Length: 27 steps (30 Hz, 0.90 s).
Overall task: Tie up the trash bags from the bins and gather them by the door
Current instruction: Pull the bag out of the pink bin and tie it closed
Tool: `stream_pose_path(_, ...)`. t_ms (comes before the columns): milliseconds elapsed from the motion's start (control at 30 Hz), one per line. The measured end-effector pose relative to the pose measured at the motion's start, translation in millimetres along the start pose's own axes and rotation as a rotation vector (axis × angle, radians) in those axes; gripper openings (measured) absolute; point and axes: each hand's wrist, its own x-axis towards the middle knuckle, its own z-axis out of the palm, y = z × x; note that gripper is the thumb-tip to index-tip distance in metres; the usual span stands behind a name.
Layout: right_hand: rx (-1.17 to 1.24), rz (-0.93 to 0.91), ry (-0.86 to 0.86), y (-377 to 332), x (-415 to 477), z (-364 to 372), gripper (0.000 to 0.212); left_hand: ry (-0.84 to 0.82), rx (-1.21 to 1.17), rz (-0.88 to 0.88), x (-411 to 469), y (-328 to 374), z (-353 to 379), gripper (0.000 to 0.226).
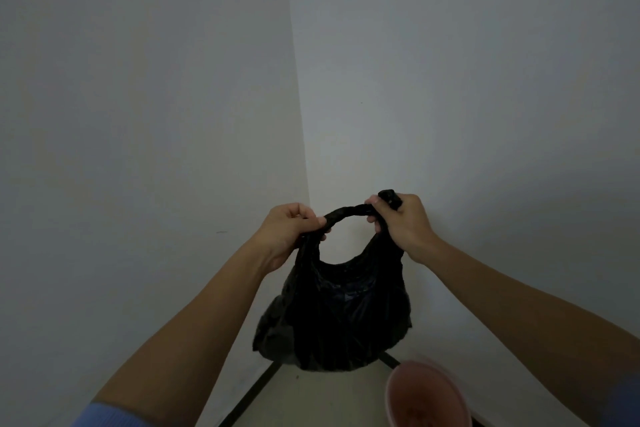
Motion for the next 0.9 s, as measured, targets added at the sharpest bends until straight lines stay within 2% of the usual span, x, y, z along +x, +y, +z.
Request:
stream_pose_path(100,-0.026,-0.021,-0.024,6,-2,0,0.023,0.174,0.069,0.097,3,-4,-4,0.013)
stream_pose_path(200,-0.083,-0.045,0.052,9,3,-14,0.022,0.249,0.06,0.167,4,-7,-23,0.007)
stream_pose_path(233,-0.104,-0.045,0.072,10,5,-21,0.021,0.26,0.154,0.204,3,-11,-33,0.006)
stream_pose_path(300,-0.149,-0.012,0.117,15,7,-39,0.023,0.26,0.509,0.248,0,-21,-52,0.004)
stream_pose_path(367,-0.138,0.062,0.174,23,7,-54,0.027,0.267,0.865,0.195,-4,-33,-67,0.01)
stream_pose_path(400,-0.112,0.101,0.196,25,6,-58,0.027,0.263,0.912,0.138,-5,-38,-70,0.017)
stream_pose_path(433,-0.075,0.138,0.211,26,6,-61,0.028,0.244,0.823,0.076,-6,-40,-69,0.023)
stream_pose_path(467,-0.035,0.174,0.216,26,6,-63,0.03,0.22,0.578,0.012,-7,-38,-66,0.028)
stream_pose_path(567,0.034,0.269,0.17,23,7,-59,0.032,0.092,-0.334,-0.072,-1,-19,-46,0.039)
stream_pose_path(600,0.038,0.3,0.152,22,7,-58,0.032,0.079,-0.534,-0.052,4,-12,-41,0.041)
stream_pose_path(667,0.059,0.362,0.166,22,8,-62,0.03,0.117,-0.759,-0.026,11,-6,-33,0.041)
stream_pose_path(733,0.102,0.406,0.242,26,10,-76,0.026,0.215,-0.77,-0.046,13,-8,-35,0.038)
stream_pose_path(767,0.111,0.417,0.277,28,10,-85,0.023,0.263,-0.684,-0.05,12,-13,-40,0.037)
stream_pose_path(833,0.104,0.424,0.296,34,9,-95,0.019,0.351,-0.384,-0.003,10,-26,-49,0.035)
stream_pose_path(900,0.106,0.421,0.288,36,9,-94,0.019,0.383,0.052,0.127,11,-32,-47,0.034)
